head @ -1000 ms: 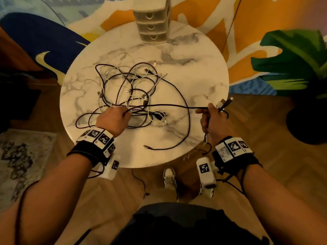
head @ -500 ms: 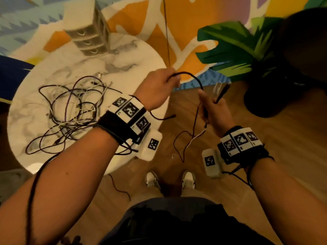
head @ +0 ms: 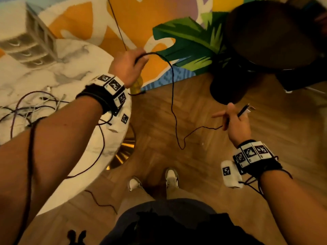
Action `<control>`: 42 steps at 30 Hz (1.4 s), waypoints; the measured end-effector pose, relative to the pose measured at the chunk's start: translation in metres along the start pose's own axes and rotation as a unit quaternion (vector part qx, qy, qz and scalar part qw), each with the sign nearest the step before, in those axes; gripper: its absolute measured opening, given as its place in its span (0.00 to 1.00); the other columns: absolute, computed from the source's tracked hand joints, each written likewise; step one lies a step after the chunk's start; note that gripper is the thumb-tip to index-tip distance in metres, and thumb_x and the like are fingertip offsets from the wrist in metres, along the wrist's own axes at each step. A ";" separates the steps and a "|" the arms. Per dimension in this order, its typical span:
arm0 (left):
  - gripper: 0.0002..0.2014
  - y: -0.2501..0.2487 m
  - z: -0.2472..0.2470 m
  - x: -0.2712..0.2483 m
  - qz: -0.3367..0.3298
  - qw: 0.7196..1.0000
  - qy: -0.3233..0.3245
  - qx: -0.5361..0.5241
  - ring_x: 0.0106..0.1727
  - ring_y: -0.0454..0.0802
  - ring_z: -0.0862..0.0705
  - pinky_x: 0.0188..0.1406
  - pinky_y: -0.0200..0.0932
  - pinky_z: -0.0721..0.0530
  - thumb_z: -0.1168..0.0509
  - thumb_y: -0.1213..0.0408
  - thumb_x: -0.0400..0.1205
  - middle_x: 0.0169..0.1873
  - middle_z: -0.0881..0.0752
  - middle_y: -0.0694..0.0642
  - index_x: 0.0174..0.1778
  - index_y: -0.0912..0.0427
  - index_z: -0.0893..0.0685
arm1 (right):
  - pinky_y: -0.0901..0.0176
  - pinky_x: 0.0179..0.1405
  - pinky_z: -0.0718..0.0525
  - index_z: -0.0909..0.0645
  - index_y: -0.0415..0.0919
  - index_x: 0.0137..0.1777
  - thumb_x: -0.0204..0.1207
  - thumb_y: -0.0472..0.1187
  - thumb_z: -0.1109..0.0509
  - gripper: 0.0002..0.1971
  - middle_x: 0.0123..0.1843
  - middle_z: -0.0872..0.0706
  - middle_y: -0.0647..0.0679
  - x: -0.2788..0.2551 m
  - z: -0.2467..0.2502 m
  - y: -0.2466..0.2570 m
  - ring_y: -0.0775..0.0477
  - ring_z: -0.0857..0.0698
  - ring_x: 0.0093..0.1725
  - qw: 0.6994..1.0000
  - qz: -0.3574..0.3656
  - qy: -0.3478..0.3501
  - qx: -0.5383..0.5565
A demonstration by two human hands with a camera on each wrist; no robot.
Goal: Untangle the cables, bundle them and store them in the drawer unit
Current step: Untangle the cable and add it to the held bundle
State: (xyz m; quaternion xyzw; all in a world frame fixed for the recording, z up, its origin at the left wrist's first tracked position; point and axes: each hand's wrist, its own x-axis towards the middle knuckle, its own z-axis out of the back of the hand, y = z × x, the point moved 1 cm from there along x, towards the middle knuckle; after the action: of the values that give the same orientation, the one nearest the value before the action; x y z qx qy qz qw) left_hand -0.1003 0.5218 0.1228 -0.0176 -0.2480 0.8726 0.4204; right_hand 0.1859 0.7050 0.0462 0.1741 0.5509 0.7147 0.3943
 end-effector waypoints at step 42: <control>0.09 -0.134 0.032 -0.003 -0.051 0.972 -0.013 -0.227 0.25 0.43 0.22 0.26 0.40 0.22 0.41 0.56 0.85 0.27 0.23 0.46 0.50 0.58 0.31 | 0.67 0.32 0.25 0.25 0.43 0.26 0.86 0.48 0.48 0.26 0.28 0.21 0.49 0.061 -0.077 0.006 0.57 0.23 0.27 0.994 0.007 -0.091 0.065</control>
State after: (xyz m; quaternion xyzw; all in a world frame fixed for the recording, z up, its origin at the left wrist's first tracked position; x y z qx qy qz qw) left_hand -0.0091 0.5762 0.2097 -0.0891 -0.4459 0.7709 0.4461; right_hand 0.0923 0.7004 0.0148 0.2671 0.5567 0.6615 0.4257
